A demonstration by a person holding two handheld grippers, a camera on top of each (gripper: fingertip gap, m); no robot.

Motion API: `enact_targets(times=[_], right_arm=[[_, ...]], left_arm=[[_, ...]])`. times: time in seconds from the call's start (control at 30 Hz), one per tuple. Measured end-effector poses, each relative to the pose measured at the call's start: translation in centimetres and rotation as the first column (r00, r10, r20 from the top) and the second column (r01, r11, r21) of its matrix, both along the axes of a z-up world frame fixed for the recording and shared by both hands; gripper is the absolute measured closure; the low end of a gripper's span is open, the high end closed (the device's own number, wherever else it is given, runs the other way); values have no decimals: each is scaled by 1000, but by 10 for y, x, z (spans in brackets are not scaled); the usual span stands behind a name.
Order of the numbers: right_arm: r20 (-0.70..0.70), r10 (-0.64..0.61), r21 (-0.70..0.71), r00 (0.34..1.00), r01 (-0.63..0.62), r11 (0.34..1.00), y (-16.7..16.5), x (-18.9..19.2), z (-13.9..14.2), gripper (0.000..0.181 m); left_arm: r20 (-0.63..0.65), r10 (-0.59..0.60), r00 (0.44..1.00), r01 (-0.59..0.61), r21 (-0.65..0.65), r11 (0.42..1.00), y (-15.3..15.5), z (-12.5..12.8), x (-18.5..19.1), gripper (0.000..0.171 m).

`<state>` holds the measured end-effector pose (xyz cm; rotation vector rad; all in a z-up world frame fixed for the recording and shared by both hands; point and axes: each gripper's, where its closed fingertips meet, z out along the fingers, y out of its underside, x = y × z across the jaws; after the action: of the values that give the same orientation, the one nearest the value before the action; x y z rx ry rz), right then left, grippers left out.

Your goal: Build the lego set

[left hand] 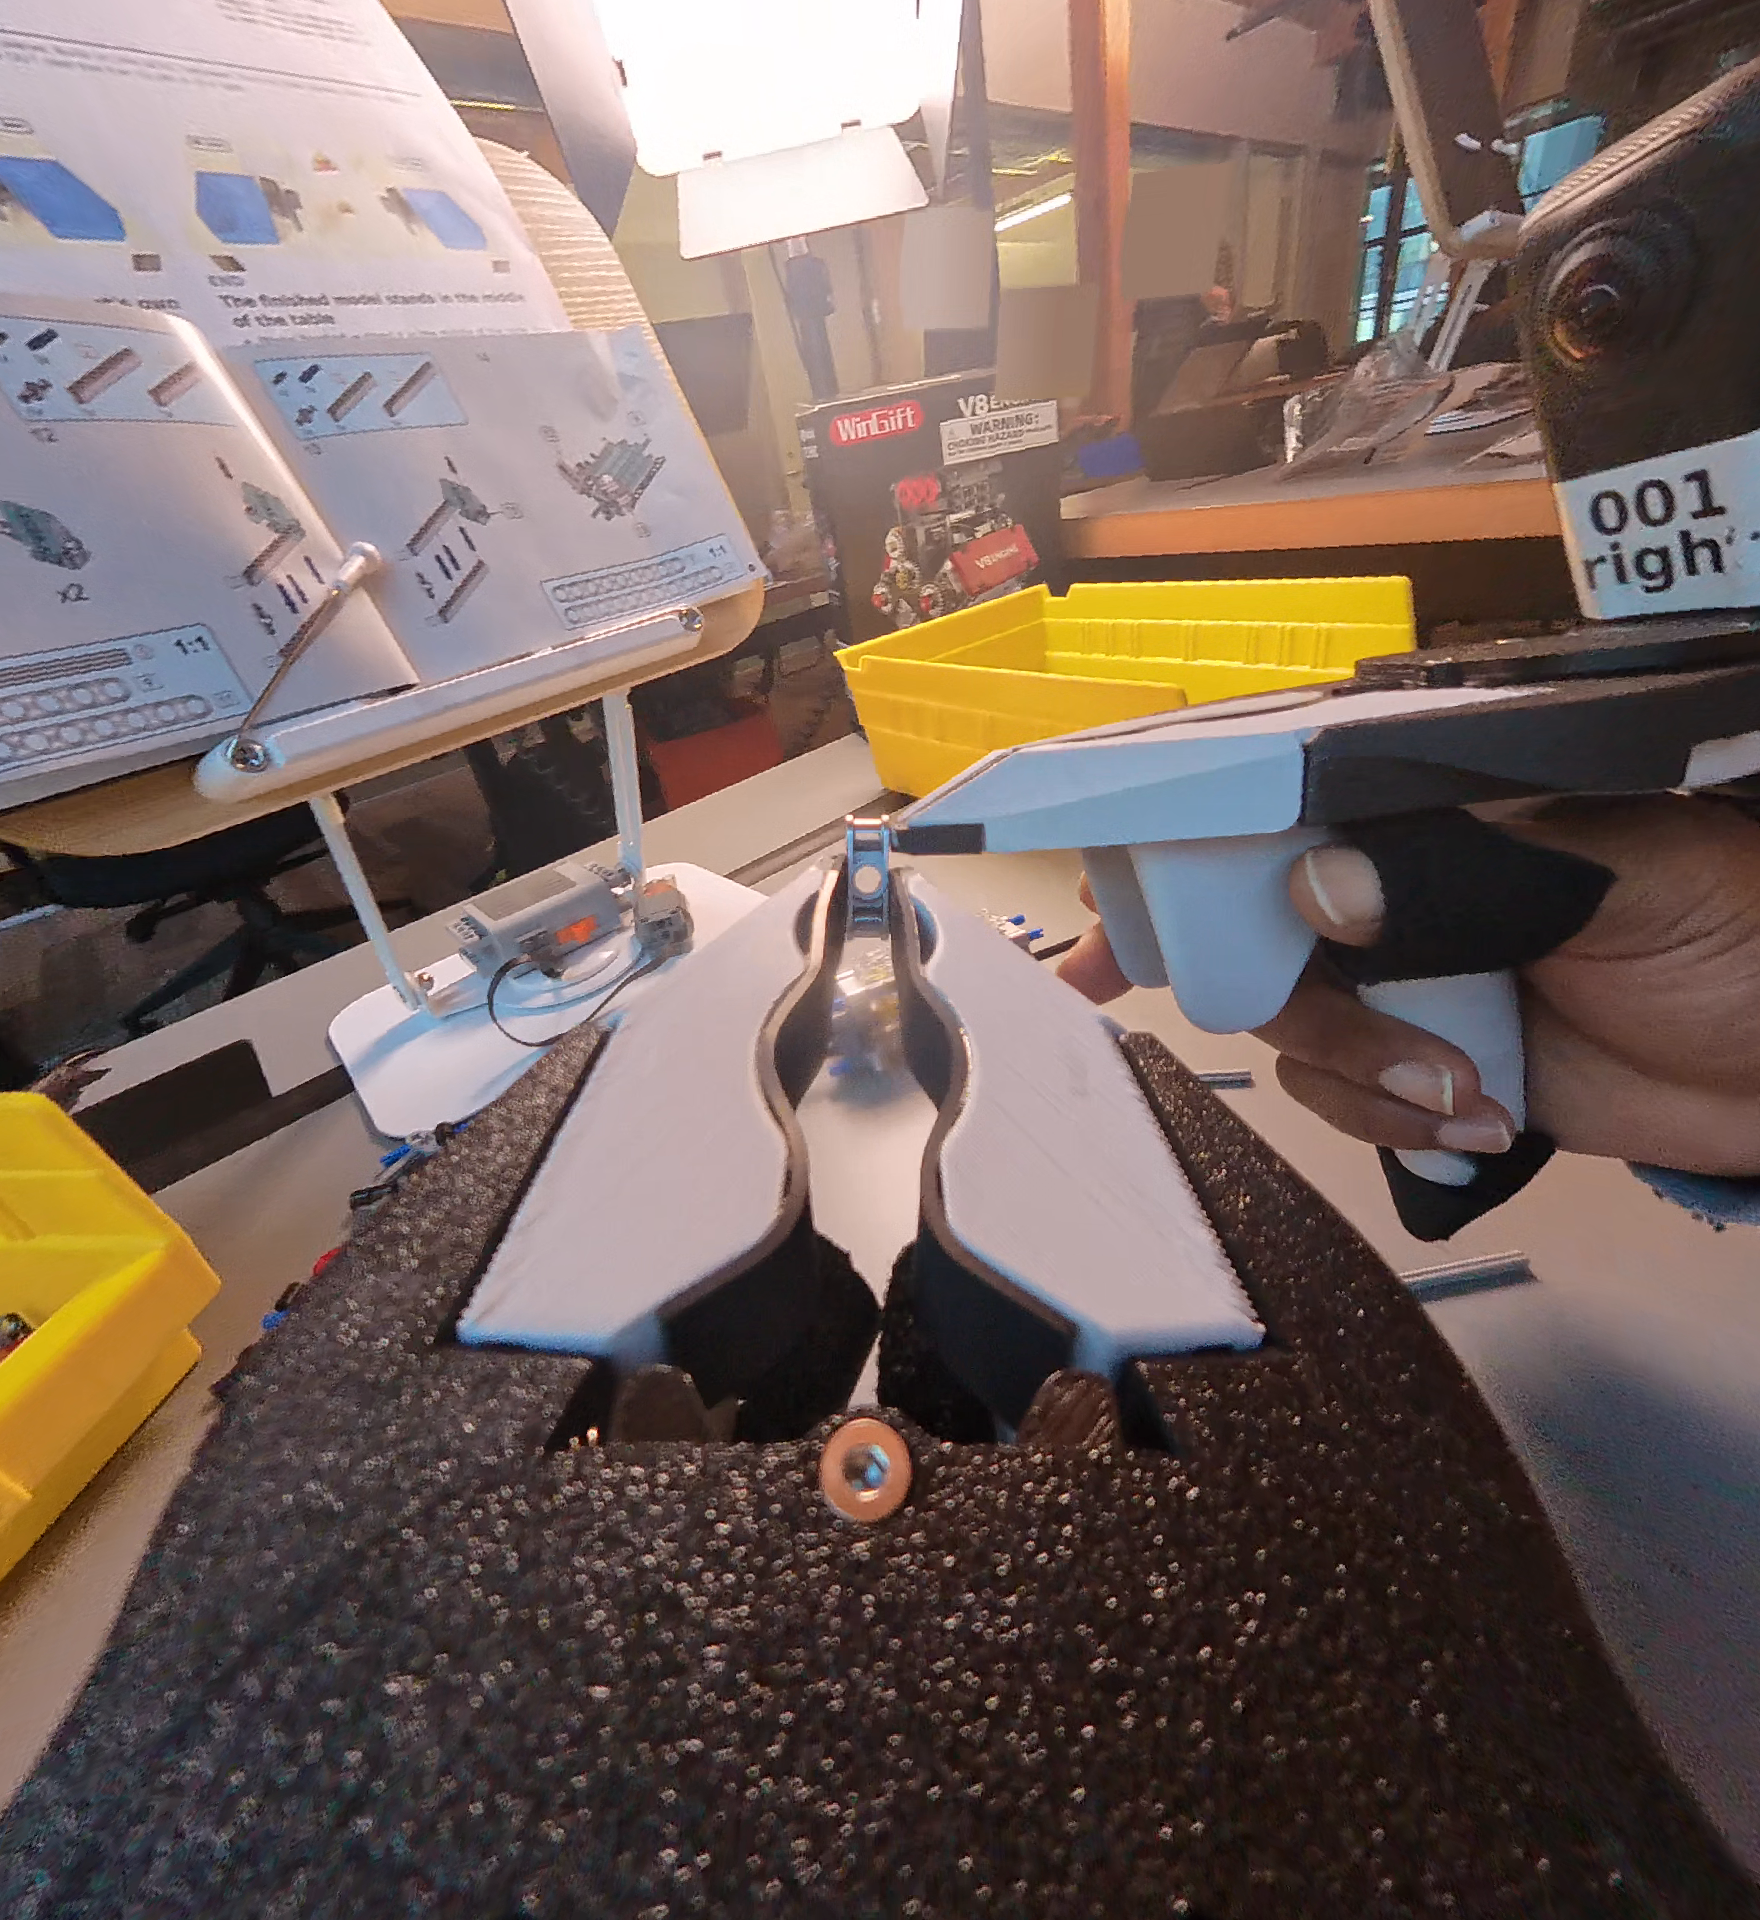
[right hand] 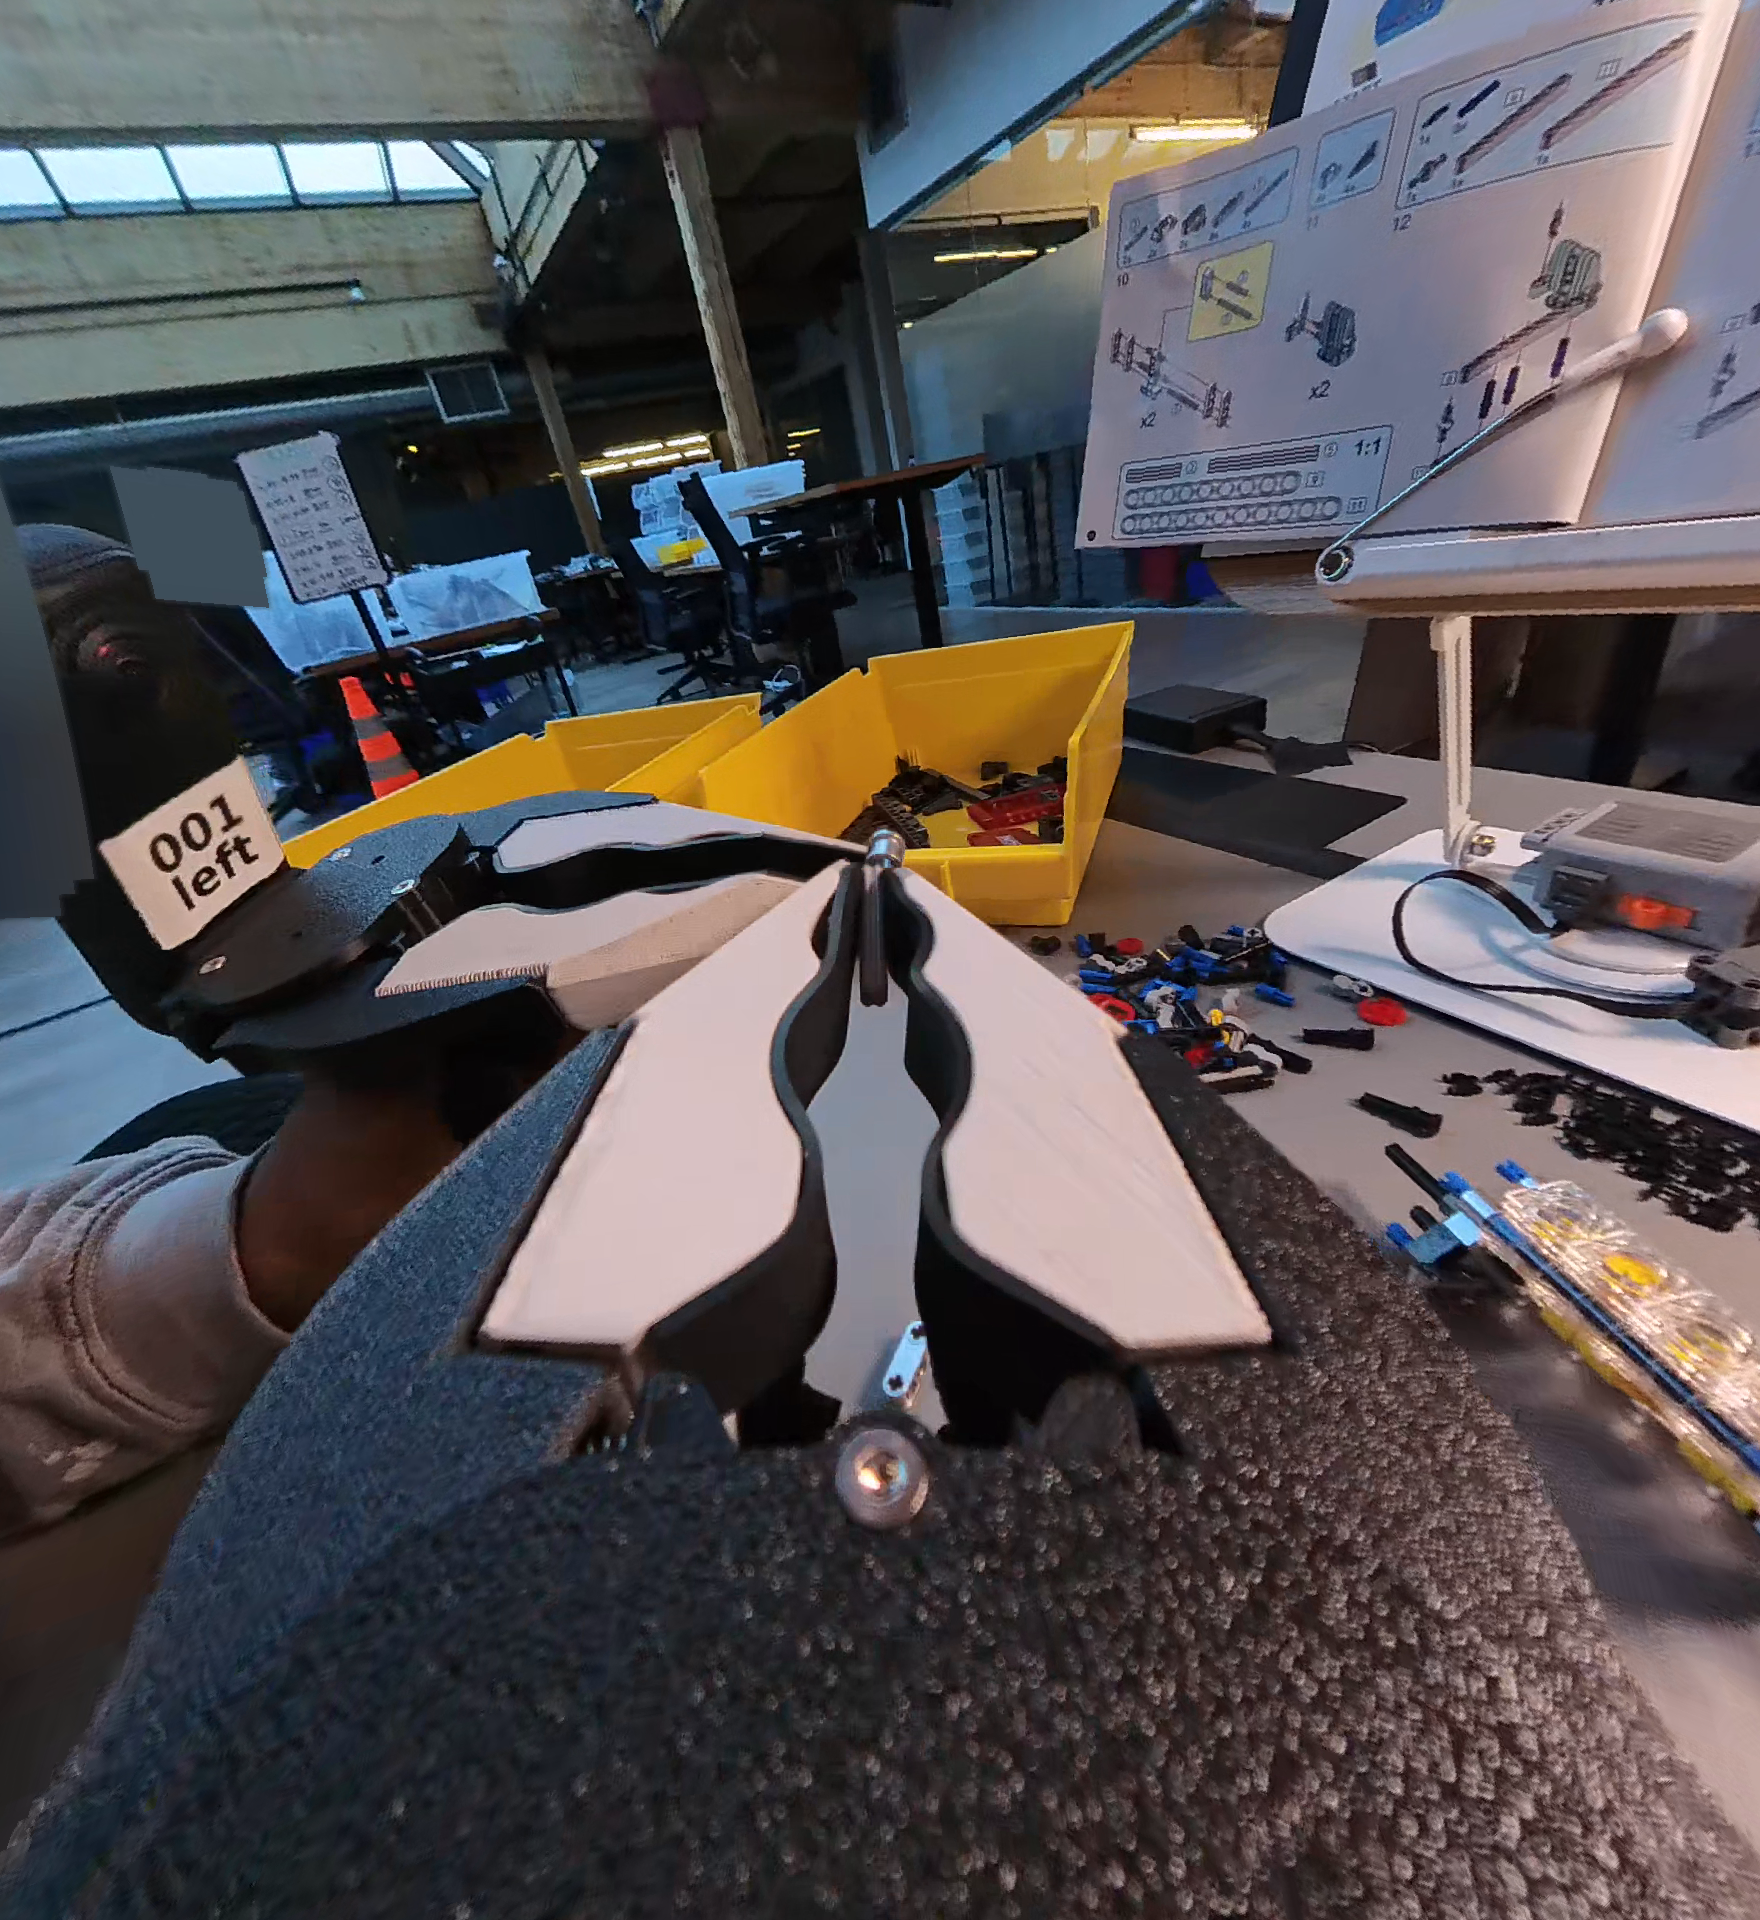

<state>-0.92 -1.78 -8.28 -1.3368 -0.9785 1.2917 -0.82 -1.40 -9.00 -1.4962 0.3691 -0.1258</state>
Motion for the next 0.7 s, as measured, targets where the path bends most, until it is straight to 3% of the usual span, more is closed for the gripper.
enact_targets(times=[0.47,0.57,0.7], right_arm=[[37,25,25,999,-26,999,-1,-3,-7,179],[263,111,76,958,-136,988,-7,-8,-39,179],[576,161,94,802,-260,961,-8,2,-100,179]], left_arm=[[-58,21,998,-22,-30,999,2,-8,-5,166],[-87,14,996,-29,-180,983,6,-35,-18,166],[-65,1,998,-22,-326,945,3,-63,-32,166]])
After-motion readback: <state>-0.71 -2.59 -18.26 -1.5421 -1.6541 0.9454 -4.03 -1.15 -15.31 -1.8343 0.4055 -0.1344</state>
